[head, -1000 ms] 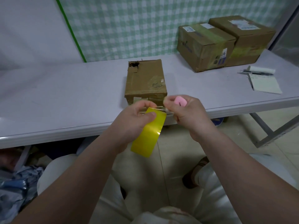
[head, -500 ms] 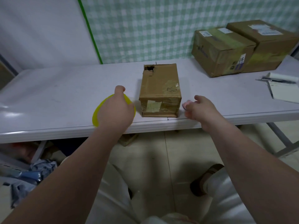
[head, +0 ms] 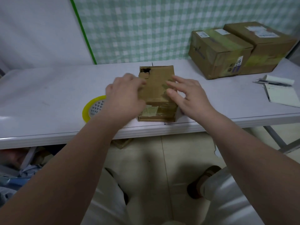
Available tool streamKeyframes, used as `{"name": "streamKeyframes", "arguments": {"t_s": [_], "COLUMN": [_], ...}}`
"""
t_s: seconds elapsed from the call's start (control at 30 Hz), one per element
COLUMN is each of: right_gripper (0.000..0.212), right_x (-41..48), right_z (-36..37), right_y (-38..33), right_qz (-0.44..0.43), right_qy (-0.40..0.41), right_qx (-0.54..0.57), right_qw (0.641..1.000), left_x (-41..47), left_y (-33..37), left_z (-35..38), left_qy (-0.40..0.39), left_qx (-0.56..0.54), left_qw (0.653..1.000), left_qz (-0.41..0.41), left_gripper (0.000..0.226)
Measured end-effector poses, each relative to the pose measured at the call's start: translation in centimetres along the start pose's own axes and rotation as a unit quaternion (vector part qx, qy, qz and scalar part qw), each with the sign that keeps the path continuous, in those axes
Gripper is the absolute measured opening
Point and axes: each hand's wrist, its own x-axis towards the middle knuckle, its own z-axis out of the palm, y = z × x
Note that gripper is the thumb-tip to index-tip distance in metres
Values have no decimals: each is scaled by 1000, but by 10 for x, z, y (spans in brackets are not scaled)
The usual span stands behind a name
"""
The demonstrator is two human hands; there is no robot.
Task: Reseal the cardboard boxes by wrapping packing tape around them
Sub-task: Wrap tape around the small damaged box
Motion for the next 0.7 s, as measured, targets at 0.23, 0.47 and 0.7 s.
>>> {"name": "streamKeyframes", "arguments": {"t_s": [0.23,0.47,0.7], "right_gripper": [75,70,83], "right_x": [2,0,-1], "right_z": [9,34,36], "right_y": [2,15,16], "right_qz": [-38,-117,-93], "right_qy": [-73,45,22], "right_qx": [-56,-81,-84], "right_qw": [995,989,992], "left_x": [27,22,23], "left_y": [4,0,2], "left_z": [32,46,46], "left_qy": [-137,-72,-71], "left_qx": [-54,-58,-40], "left_qw": [985,989,989], "left_qz": [89,118,122], "left_gripper": [51,53,54]}}
